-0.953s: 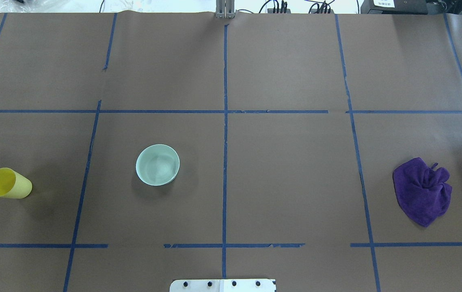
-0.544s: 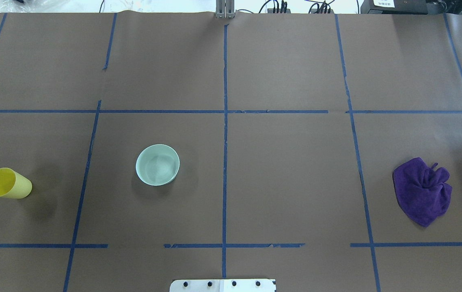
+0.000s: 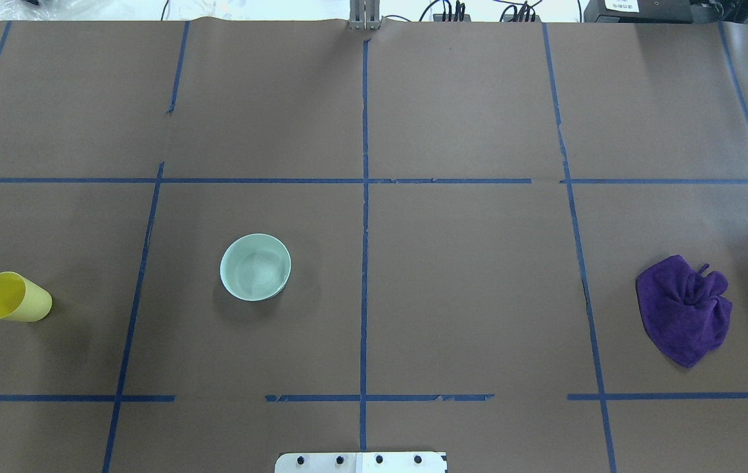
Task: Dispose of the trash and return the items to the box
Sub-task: 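Reach the left gripper down to the yellow cup and grasp it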
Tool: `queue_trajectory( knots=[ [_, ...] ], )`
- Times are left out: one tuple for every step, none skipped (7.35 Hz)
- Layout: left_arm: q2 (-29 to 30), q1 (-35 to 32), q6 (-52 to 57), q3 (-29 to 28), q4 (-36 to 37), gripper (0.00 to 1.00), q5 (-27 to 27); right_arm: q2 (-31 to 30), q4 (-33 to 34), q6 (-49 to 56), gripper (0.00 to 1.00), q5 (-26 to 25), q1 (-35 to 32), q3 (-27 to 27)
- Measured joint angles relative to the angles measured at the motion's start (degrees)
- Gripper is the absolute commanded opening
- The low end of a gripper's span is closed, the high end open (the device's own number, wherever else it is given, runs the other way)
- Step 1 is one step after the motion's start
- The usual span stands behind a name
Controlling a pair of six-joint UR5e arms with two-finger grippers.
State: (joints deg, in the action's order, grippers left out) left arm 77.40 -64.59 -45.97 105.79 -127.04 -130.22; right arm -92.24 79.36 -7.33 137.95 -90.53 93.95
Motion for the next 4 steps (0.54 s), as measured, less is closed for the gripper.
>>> queue_trajectory(
  knots=[
    [-1.78,3.26,-3.58,-0.03,-3.2,1.0,2.33,-0.08,0.01,-0.2,1.0,-0.05,0.0,0.04],
    [-2.75,5.57,-5.44,-0.13,-4.52,1.0,3.99,-0.2,0.01,-0.27,1.0,-0.08,0.0,0.07],
    [-3.24,7.2,-6.39,-0.26,-4.98,1.0,4.72,-0.26,0.01,-0.3,1.0,-0.07,0.0,0.09],
    [-3.45,8.48,-6.83,-0.42,-5.12,1.0,5.01,-0.26,-0.01,-0.31,1.0,-0.07,0.0,0.09]
  ],
)
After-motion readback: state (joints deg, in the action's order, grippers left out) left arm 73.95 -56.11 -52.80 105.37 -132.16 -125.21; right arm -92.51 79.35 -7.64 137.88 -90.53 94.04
